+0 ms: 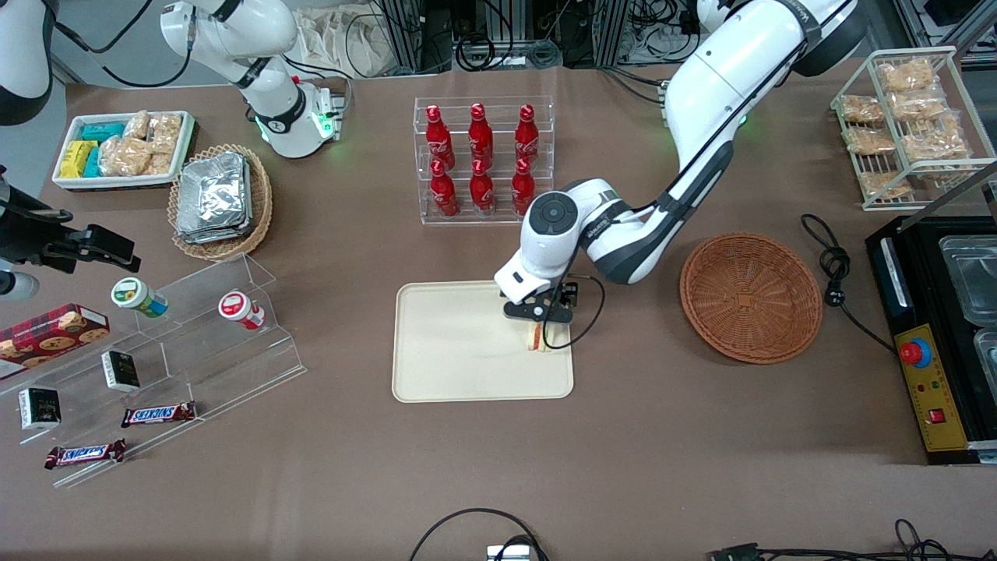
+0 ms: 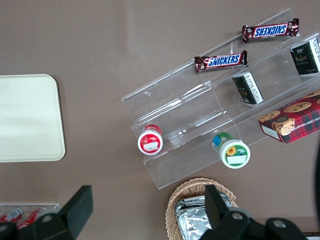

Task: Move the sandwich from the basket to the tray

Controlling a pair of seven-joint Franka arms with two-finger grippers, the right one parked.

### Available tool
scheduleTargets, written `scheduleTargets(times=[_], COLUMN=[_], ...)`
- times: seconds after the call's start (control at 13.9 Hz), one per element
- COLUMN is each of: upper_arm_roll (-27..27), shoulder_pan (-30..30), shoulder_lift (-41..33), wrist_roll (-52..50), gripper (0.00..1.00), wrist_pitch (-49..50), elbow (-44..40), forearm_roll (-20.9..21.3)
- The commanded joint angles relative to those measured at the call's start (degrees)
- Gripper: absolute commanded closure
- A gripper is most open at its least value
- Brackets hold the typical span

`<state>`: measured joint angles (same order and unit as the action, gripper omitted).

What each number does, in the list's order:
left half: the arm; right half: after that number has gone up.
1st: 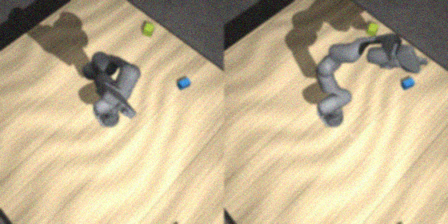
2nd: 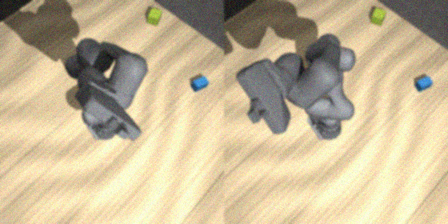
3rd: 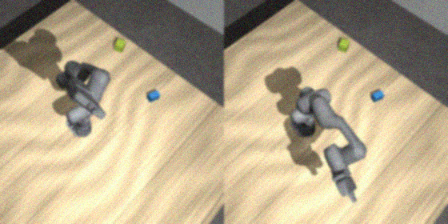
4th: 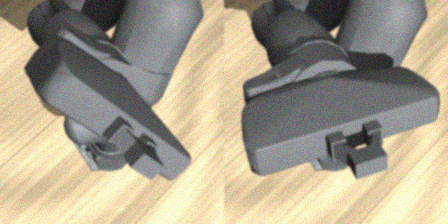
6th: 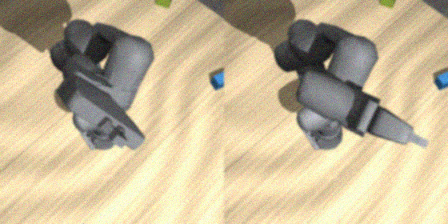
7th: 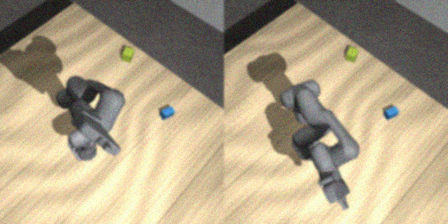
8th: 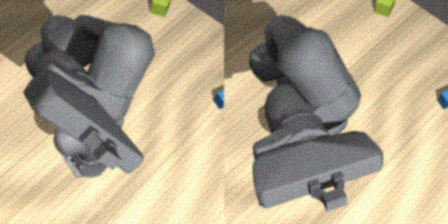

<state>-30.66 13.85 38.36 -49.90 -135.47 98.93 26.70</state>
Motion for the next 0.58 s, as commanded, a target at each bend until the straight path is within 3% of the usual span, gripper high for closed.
scheduleTargets(times=[0.0, 0.29, 0.51], upper_arm_roll=[-0.1, -0.1, -0.1], shoulder_pan=[-2.2, -4.9, -5.4], shoulder_lift=[-2.8, -5.2, -5.7], wrist_roll=[-1.1, -1.3, -3.4], gripper=[0.0, 0.0, 0.0], wrist_pitch=[0.7, 2.8, 12.0], elbow=[-0.2, -2.7, -10.0], forearm_roll=[0.5, 0.0, 0.1])
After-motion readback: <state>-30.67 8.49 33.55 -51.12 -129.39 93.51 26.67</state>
